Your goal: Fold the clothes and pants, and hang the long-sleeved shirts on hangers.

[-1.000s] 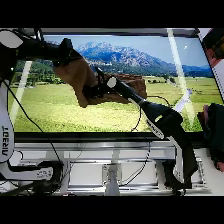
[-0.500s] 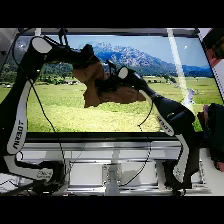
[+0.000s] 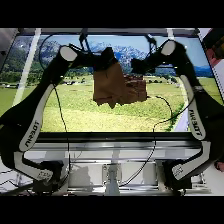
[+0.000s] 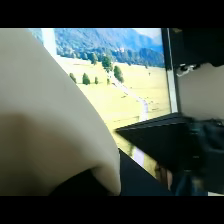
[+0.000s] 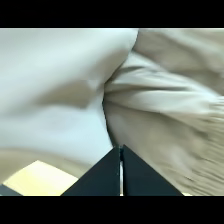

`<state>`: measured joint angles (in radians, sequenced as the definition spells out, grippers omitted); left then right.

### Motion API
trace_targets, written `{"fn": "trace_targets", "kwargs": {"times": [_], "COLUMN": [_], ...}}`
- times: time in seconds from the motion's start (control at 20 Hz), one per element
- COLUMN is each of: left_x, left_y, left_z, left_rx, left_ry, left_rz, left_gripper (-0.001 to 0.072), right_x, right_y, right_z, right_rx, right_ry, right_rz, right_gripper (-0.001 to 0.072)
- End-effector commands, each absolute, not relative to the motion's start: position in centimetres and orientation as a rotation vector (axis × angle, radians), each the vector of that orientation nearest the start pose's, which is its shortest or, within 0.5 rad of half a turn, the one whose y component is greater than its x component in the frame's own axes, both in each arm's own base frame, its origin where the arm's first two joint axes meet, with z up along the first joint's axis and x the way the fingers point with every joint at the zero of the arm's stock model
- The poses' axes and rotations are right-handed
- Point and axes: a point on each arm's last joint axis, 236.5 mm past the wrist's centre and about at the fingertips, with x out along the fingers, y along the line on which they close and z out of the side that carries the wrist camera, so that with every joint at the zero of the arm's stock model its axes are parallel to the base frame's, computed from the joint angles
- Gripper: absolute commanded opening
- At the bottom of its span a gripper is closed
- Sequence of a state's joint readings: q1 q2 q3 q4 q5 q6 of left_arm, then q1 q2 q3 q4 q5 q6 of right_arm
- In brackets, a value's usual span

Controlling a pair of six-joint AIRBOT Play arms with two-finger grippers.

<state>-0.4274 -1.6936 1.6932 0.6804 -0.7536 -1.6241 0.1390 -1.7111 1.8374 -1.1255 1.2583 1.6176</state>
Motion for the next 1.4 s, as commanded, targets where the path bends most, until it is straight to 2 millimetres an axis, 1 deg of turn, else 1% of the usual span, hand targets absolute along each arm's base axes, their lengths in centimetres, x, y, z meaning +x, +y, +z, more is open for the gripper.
{"fn": "trace_targets", "kwargs": {"times": [0.0, 0.1, 0.2, 0.25, 0.3, 0.35, 0.4, 0.5, 0.65, 0.75, 0.85, 0.9, 1.0, 1.05, 1.1, 1.15, 1.25, 1.35], "left_x": [48.2, 47.4, 46.8, 46.4, 46.1, 46.0, 45.9, 45.8, 46.2, 46.5, 46.7, 46.5, 46.1, 46.1, 46.2, 46.4, 47.1, 47.5], "left_y": [-40.6, -43.0, -44.8, -45.4, -45.9, -46.1, -46.2, -46.2, -45.2, -43.7, -41.6, -40.4, -37.7, -36.4, -35.3, -34.2, -32.7, -32.1], "left_z": [11.3, 9.8, 8.3, 7.5, 6.7, 6.1, 5.7, 6.0, 7.5, 8.6, 9.4, 9.7, 10.1, 10.1, 10.0, 9.8, 9.6, 9.6], "left_rx": [-0.757, -0.754, -0.753, -0.748, -0.741, -0.739, -0.737, -0.749, -0.706, -0.662, -0.610, -0.585, -0.560, -0.559, -0.561, -0.565, -0.576, -0.583], "left_ry": [0.893, 0.898, 0.905, 0.918, 0.934, 0.945, 0.954, 0.953, 0.915, 0.905, 0.913, 0.929, 0.981, 1.008, 1.028, 1.042, 1.049, 1.045], "left_rz": [-0.710, -0.718, -0.719, -0.720, -0.721, -0.720, -0.719, -0.721, -0.748, -0.772, -0.801, -0.817, -0.838, -0.838, -0.833, -0.824, -0.804, -0.793], "left_gripper": [0.0022, 0.0022, 0.0059, 0.0276, 0.0622, 0.0702, 0.0703, 0.0701, 0.0701, 0.0701, 0.0700, 0.0700, 0.0700, 0.0700, 0.0700, 0.0700, 0.0699, 0.0699], "right_x": [50.1, 50.2, 50.2, 50.1, 49.9, 49.8, 49.7, 49.7, 49.5, 49.2, 48.9, 48.6, 47.4, 46.5, 45.7, 44.9, 43.2, 41.7], "right_y": [11.3, 8.7, 6.5, 5.5, 4.7, 3.9, 3.2, 1.8, -0.9, -2.5, -3.3, -3.2, -2.0, -0.6, 0.8, 2.3, 4.7, 7.4], "right_z": [12.3, 13.8, 14.4, 14.4, 14.1, 13.9, 13.8, 13.8, 13.3, 12.9, 11.8, 10.7, 8.1, 6.8, 5.6, 4.4, 1.7, -0.6], "right_rx": [0.330, 0.333, 0.349, 0.355, 0.357, 0.357, 0.358, 0.341, 0.286, 0.249, 0.246, 0.264, 0.280, 0.280, 0.289, 0.310, 0.271, 0.248], "right_ry": [1.063, 1.023, 1.006, 1.010, 1.021, 1.029, 1.031, 1.028, 1.035, 1.040, 1.051, 1.065, 1.096, 1.107, 1.113, 1.123, 1.166, 1.213], "right_rz": [0.322, 0.274, 0.236, 0.218, 0.203, 0.187, 0.173, 0.162, 0.122, 0.122, 0.152, 0.190, 0.331, 0.434, 0.511, 0.572, 0.660, 0.740], "right_gripper": [0.0031, 0.0032, 0.0032, 0.0032, 0.0032, 0.0032, 0.0031, 0.0032, 0.0032, 0.0032, 0.0032, 0.0032, 0.0043, 0.0209, 0.0528, 0.0710, 0.0711, 0.0711]}}
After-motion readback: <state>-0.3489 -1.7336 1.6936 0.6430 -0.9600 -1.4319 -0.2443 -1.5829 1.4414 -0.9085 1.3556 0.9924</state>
